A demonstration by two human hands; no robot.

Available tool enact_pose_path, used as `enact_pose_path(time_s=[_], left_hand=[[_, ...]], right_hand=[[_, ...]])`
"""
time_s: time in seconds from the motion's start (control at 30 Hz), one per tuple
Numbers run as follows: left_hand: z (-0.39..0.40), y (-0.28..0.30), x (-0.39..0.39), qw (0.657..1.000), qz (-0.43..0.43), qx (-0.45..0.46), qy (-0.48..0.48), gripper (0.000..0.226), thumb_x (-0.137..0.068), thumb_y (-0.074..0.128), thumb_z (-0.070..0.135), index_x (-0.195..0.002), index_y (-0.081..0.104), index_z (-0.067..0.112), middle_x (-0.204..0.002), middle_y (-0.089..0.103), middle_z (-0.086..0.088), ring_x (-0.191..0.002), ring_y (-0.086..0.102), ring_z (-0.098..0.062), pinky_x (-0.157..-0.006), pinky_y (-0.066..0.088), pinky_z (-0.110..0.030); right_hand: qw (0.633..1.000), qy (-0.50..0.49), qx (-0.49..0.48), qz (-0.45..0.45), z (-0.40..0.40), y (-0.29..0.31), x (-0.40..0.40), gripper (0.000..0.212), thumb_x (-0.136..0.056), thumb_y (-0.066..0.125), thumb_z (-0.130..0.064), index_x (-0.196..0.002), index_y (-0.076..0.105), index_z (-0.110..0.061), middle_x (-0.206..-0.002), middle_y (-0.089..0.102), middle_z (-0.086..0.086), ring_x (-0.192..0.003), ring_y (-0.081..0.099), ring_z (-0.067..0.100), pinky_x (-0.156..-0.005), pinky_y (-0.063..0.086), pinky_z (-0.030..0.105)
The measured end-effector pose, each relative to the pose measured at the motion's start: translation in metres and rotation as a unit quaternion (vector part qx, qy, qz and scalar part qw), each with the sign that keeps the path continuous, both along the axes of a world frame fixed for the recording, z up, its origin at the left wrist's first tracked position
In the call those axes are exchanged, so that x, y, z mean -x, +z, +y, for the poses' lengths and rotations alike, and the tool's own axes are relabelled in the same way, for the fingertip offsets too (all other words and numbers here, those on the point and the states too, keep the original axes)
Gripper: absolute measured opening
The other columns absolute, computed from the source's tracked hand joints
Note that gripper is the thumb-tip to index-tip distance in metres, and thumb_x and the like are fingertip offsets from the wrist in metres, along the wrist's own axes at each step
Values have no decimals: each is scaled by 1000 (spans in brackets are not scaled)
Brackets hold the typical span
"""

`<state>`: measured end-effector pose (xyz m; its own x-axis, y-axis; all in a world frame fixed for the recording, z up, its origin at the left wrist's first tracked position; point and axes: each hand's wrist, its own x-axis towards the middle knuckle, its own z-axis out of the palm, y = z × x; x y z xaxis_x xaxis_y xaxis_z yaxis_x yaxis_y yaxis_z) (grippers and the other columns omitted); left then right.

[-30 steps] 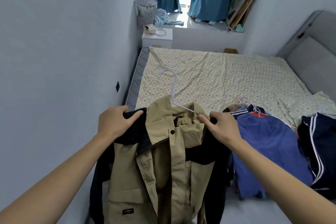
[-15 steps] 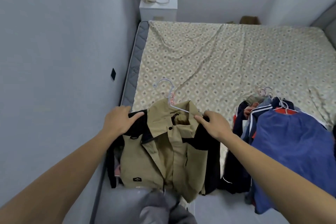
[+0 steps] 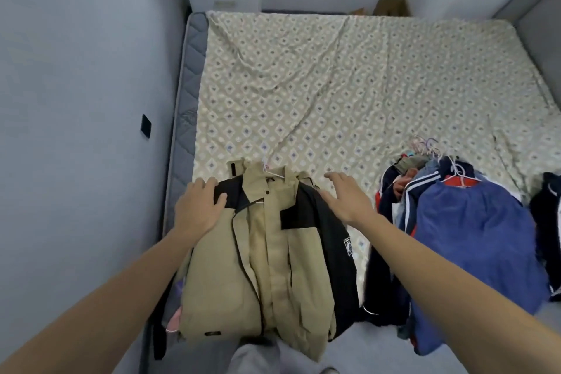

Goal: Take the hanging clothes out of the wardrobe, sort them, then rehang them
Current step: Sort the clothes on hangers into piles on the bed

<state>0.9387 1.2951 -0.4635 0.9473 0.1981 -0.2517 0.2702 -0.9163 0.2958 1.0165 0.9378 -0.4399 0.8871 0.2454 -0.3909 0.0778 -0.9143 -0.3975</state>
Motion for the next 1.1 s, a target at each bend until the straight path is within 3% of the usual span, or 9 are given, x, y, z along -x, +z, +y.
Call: enact_pose_path(time_s=[0.13, 0.27, 0.4, 0.53, 0.8, 1.1], left_hand=[[-50, 11, -25, 998, -4, 9, -54, 45, -104, 52, 44, -138, 56, 15, -118, 59, -10, -112, 55, -31, -77, 48, -41], [-127, 32, -53, 991, -44, 22, -126, 55, -103, 42, 55, -138, 58, 16, -122, 61, -10, -116, 57, -33, -87, 52, -46], [-227, 53, -67, 981, -59, 16, -186, 61, -104, 34, 62, -142, 53, 19, -123, 60, -7, -116, 56, -31, -92, 50, -48], [-336, 70, -67, 974, -76, 11, -211, 68, -101, 31, 69, -145, 52, 21, -127, 59, -6, -121, 54, -31, -91, 51, -49], [-541, 90, -27, 980, -58, -3, -192, 79, -93, 22, 76, -143, 53, 23, -123, 58, -6, -117, 56, -33, -84, 51, -47], [-619, 84, -60, 987, -26, 6, -161, 83, -88, 18, 79, -135, 54, 21, -119, 57, -7, -115, 53, -33, -82, 49, -47]], right_hand=[[1000, -17, 0, -19, -55, 21, 6, 53, -107, 47, -46, -153, 42, -20, -150, 48, 5, -142, 39, 26, -107, 41, 44], [997, -60, -6, -55, -128, 42, 15, 53, -105, 54, -45, -150, 47, -18, -144, 53, 5, -138, 43, 26, -108, 38, 41], [992, -99, -19, -74, -212, 61, 27, 58, -100, 46, -58, -146, 48, -23, -138, 57, 1, -129, 50, 27, -104, 44, 46], [988, -111, -22, -107, -311, 69, 40, 53, -102, 50, -50, -146, 50, -19, -140, 57, 3, -132, 48, 30, -105, 44, 51], [990, -75, -27, -113, -473, 78, 45, 53, -103, 52, -49, -149, 46, -22, -144, 53, 1, -134, 45, 26, -103, 44, 48], [994, -67, 16, -82, -585, 51, 7, 58, -102, 51, -54, -150, 45, -22, -147, 51, 2, -137, 43, 30, -106, 44, 50]])
